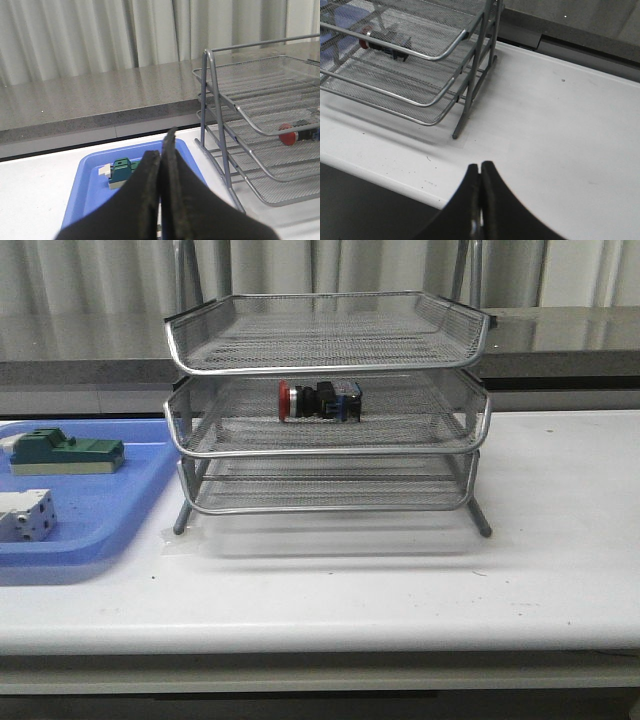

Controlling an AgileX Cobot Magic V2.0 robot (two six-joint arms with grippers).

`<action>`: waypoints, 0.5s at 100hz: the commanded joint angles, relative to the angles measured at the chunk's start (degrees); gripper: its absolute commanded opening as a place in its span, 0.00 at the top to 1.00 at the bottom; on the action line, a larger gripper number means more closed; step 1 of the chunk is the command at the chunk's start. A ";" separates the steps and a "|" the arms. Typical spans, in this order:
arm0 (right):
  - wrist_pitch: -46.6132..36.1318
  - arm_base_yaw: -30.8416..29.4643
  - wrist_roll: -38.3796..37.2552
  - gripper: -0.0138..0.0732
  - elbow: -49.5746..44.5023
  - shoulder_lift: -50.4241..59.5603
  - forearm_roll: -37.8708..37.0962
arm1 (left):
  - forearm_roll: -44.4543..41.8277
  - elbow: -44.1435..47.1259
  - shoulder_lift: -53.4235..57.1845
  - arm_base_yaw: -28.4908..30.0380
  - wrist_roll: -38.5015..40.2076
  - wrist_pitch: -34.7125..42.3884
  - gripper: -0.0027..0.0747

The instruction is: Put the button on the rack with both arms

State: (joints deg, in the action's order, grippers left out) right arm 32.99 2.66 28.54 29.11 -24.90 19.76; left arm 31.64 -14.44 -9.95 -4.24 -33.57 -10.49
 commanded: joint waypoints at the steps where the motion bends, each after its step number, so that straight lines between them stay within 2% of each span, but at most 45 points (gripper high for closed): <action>1: -5.25 -0.30 -0.05 0.91 0.45 0.34 0.91 | 0.90 -1.60 -0.48 0.14 0.40 4.17 0.99; 13: -7.90 -0.05 -3.59 0.91 -2.83 2.63 -2.00 | 0.90 -1.60 -0.48 0.14 0.40 4.17 0.99; 35: -15.26 2.08 -20.78 0.91 -11.46 9.17 -14.13 | 0.90 -1.60 -0.48 0.14 0.40 4.17 0.99; 50: -19.47 2.36 -25.80 0.91 -16.79 14.37 -17.92 | 0.90 -1.60 -0.48 0.14 0.40 4.17 0.99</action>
State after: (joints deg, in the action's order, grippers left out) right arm 20.89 5.00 5.69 13.20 -12.39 4.23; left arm 31.64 -14.44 -9.95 -4.24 -33.57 -10.49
